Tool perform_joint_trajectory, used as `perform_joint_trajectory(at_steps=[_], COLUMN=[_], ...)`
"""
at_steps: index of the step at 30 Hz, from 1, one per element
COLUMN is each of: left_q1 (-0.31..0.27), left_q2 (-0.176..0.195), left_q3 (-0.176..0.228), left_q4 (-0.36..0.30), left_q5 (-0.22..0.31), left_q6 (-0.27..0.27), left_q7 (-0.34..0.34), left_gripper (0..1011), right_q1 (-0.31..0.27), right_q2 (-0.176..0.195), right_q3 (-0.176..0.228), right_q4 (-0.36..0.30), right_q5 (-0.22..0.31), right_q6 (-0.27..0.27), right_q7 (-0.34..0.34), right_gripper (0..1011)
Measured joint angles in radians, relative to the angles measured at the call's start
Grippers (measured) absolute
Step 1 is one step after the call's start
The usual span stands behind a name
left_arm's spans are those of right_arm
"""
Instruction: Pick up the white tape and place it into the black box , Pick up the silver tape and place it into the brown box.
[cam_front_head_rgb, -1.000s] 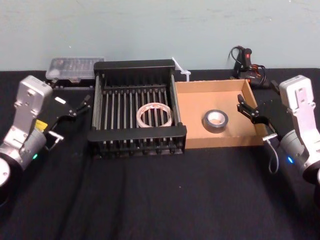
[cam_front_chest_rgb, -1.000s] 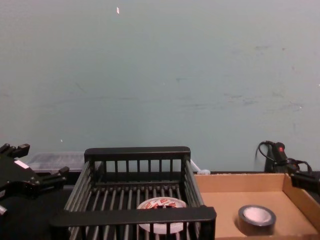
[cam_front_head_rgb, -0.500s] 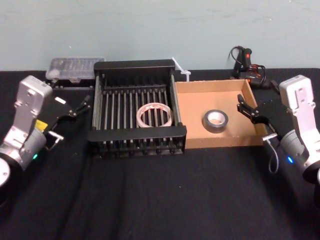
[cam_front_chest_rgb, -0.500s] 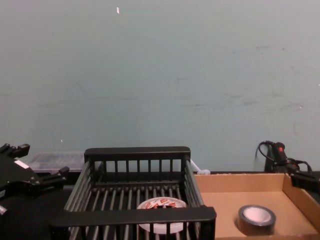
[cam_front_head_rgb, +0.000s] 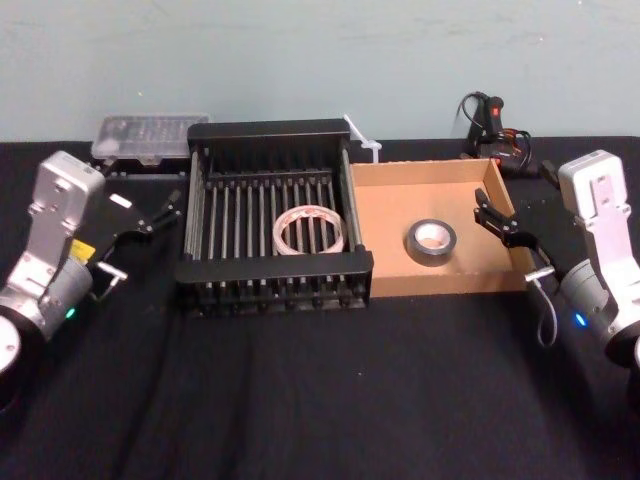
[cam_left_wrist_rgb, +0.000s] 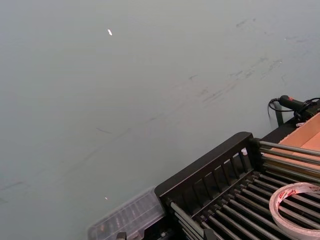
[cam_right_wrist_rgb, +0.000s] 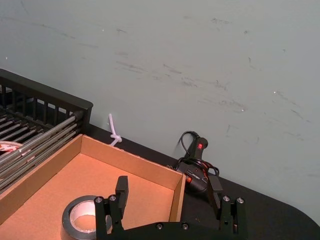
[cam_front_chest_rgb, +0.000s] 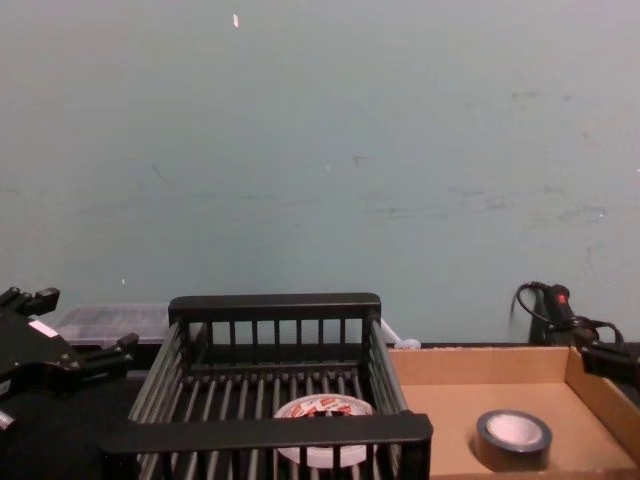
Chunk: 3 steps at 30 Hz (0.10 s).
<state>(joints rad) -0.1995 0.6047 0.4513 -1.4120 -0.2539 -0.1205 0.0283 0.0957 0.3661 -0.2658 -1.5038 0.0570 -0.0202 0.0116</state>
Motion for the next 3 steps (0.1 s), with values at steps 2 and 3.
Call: perform_joint_trajectory(at_steps=[2, 3], left_q1=[0.0, 0.0], left_q2=[0.0, 0.0], left_q3=[0.0, 0.0], left_q4=[0.0, 0.0], left_q5=[0.0, 0.0], left_q6=[0.0, 0.0], left_q7=[0.0, 0.0], left_gripper=[1001, 1001], right_q1=[0.0, 0.0], right_q2=[0.0, 0.0], right_q3=[0.0, 0.0], right_q4=[0.0, 0.0], right_q5=[0.0, 0.0], right_q6=[0.0, 0.0], right_q7=[0.0, 0.0], right_gripper=[1002, 1000])
